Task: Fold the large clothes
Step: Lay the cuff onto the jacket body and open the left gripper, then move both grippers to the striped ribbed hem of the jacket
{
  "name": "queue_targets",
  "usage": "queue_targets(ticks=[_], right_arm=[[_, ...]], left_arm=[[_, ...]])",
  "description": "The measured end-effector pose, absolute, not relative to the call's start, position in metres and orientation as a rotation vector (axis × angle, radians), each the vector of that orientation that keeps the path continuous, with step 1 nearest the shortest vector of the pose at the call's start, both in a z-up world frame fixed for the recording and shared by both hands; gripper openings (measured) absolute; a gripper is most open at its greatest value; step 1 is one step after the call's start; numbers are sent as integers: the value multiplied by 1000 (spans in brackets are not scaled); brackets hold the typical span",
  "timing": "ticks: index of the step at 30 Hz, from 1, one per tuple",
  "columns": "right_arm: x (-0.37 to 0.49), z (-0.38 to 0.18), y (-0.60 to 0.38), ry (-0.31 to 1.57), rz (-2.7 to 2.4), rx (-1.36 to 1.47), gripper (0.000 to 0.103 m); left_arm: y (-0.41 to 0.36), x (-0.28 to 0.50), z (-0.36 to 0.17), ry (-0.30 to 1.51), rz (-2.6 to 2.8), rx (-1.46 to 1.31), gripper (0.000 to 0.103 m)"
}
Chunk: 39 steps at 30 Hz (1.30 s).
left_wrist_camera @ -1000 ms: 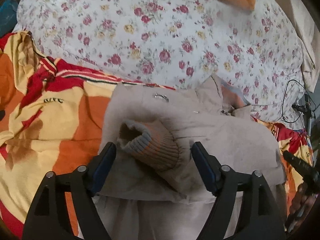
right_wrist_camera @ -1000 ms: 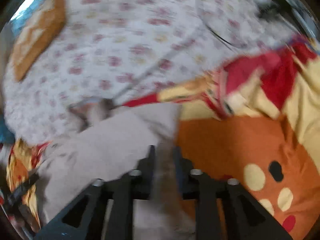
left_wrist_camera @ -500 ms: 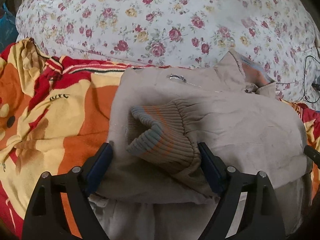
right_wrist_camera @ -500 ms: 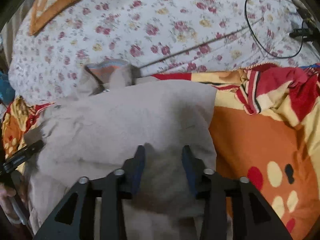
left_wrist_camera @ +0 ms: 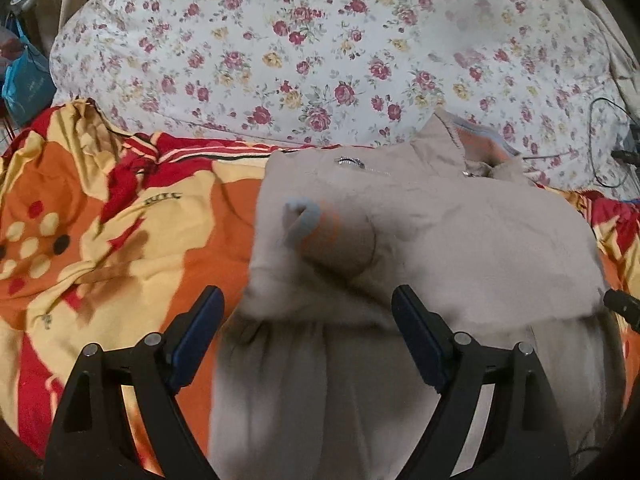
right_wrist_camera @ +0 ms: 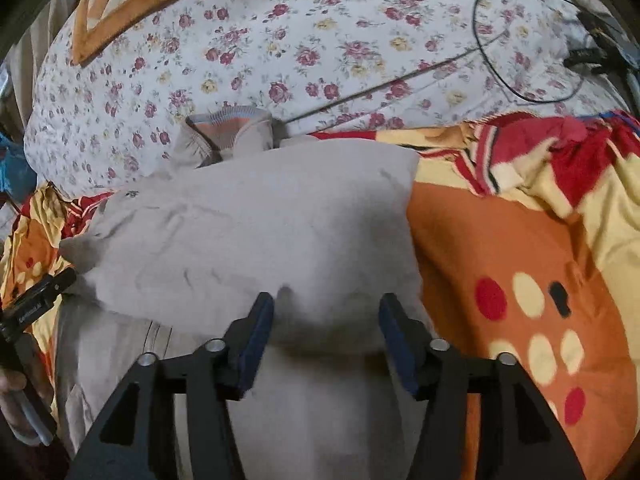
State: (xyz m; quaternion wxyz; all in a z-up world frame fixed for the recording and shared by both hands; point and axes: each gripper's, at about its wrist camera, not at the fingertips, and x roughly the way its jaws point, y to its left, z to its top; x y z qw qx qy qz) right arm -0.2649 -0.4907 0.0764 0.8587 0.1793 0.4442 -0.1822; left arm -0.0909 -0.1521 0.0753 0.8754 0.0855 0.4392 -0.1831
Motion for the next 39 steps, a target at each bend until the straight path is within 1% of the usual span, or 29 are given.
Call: queue_targets(ticks=[1, 2, 4, 9, 10, 11, 12, 13, 14, 15, 17, 21, 24, 26, 28, 30, 31, 33, 39], right_arm=[[-271, 79, -490, 931, -389, 369, 62], [-279, 81, -490, 927, -399, 359, 67], [-288, 80, -492, 927, -426, 331, 73], [-276, 56, -495, 990, -470, 212, 73], [-272, 52, -496, 992, -468, 208, 70], [-267, 48, -500, 996, -473, 208, 64], [-265, 46, -505, 993, -495, 212, 57], [-266, 46, -511, 981, -523, 227, 32], [-270, 47, -519, 961, -544, 267, 28], [-275, 48, -531, 936, -537, 353, 30], [-282, 43, -549, 924, -513, 505, 30], [-295, 45, -557, 890, -512, 612, 30], [-302, 48, -552, 917, -522, 600, 33], [-311, 57, -542, 925, -520, 560, 39], [-322, 68, -528, 925, -507, 511, 39], [-331, 76, -518, 924, -482, 476, 44], [-337, 81, -512, 927, -465, 461, 49], [-344, 86, -504, 935, -427, 443, 54], [-359, 86, -483, 1018, -326, 414, 64]], left_arm=[[-146, -97, 79, 914, -389, 171, 86], [-136, -105, 83, 907, -397, 153, 86], [-121, -115, 82, 909, -395, 131, 86], [-94, -135, 73, 954, -357, 132, 86], [-89, -139, 72, 950, -350, 134, 86], [-84, -143, 71, 948, -341, 139, 86], [-80, -147, 69, 948, -333, 144, 86], [-75, -150, 68, 951, -322, 146, 86], [-69, -153, 66, 956, -316, 143, 86], [-63, -155, 64, 961, -309, 137, 86], [-53, -157, 59, 978, -293, 123, 86], [-37, -160, 53, 1011, -278, 90, 86], [-29, -165, 53, 1017, -279, 73, 86], [-27, -170, 55, 1009, -277, 78, 86], [-26, -174, 57, 1004, -278, 86, 86], [-24, -177, 59, 1001, -280, 87, 86], [-24, -178, 60, 999, -282, 85, 86], [-23, -182, 61, 996, -288, 84, 86], [-27, -195, 64, 992, -306, 110, 86]])
